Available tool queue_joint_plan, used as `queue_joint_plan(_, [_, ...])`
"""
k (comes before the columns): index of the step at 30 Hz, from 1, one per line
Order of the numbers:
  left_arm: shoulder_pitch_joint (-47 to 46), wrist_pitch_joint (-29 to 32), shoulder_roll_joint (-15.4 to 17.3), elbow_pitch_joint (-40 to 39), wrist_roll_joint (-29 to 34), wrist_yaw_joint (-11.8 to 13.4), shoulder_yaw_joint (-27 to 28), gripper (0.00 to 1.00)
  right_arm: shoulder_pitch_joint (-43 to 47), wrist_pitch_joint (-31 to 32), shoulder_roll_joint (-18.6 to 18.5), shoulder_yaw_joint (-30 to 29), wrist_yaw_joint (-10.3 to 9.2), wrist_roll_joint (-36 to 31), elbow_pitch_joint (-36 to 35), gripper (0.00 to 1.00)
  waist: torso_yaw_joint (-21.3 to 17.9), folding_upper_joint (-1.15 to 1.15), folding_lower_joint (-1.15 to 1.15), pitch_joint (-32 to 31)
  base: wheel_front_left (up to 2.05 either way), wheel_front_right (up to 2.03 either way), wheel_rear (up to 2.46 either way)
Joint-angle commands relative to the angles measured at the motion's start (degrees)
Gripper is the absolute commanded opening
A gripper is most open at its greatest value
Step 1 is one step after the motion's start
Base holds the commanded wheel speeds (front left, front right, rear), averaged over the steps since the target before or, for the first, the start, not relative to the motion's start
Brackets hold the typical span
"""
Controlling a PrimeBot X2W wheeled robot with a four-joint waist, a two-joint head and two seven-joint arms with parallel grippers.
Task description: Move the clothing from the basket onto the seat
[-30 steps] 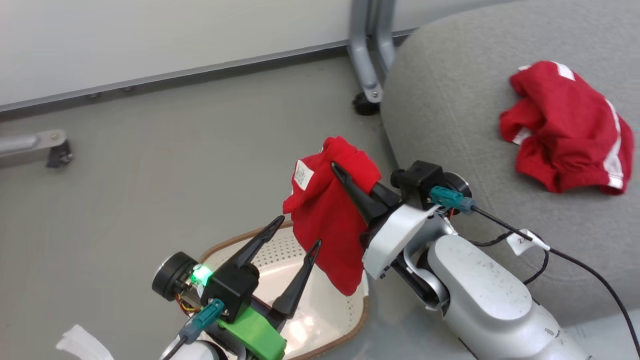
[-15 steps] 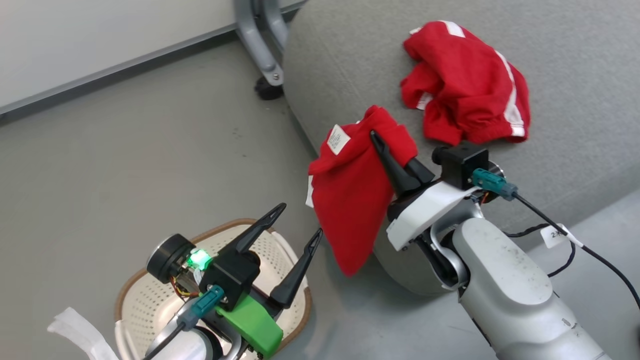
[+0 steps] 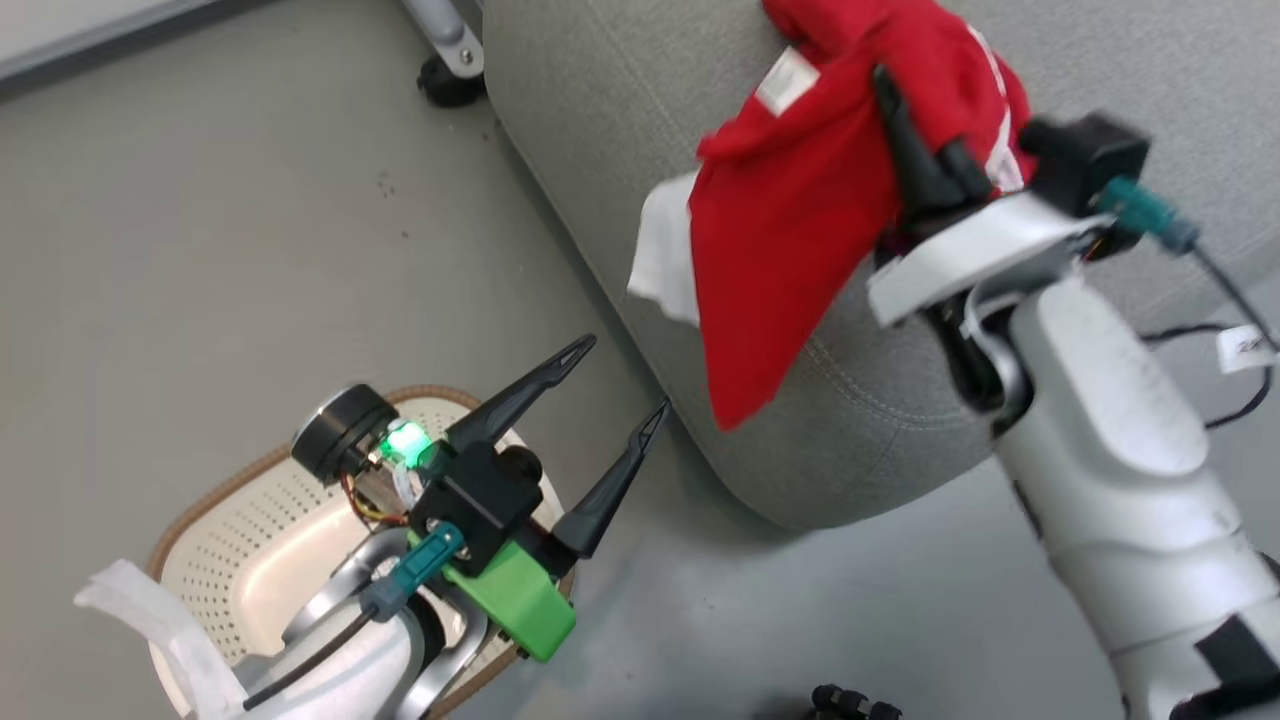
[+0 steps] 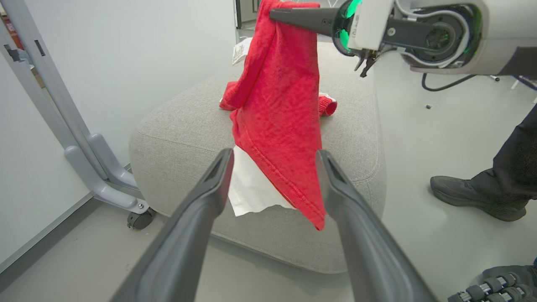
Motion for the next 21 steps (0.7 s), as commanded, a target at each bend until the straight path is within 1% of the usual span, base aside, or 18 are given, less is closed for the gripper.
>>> queue_joint_plan(1, [-1.69, 0.06, 0.19, -0.47, 0.79, -0.32, -0.04, 1.0, -2.64, -0.23, -0.77, -1.4, 0.0, 0.14, 0.2, 0.0, 2.41, 0.0, 0.0, 4.04, 0.0, 0.0, 0.0])
queue_joint_plan(6, [-4.75, 0.39, 0.37, -1.21, 1.97, -1.18, -0.26, 1.0, -10.68, 0.28, -4.12, -5.79, 0.0, -0.56, 1.22, 0.0, 5.19, 0.0, 0.0, 8.39, 0.0, 0.0, 0.0])
queue_joint_plan(13, [-9.33, 1.13, 0.56, -2.53, 4.06, -2.63, -0.92, 1.0, -21.25, 1.79, -11.61, -13.81, -0.01, -2.72, 1.62, 0.0, 9.1, 0.0, 0.0, 14.23, 0.0, 0.0, 0.0])
queue_joint_plan(18, [-11.5, 0.63, 0.13, -2.49, 4.58, -3.47, -2.03, 1.0, -23.57, 4.44, -15.64, -18.86, 0.0, -4.41, 3.6, 0.0, 11.3, 0.0, 0.0, 16.1, 0.0, 0.0, 0.0])
queue_joint_plan(21, [-11.88, 0.21, -0.23, -2.25, 4.79, -3.62, -2.47, 1.0, -21.76, 5.07, -15.72, -20.88, 0.0, -5.05, 6.05, 0.0, 11.9, 0.0, 0.0, 16.68, 0.0, 0.0, 0.0])
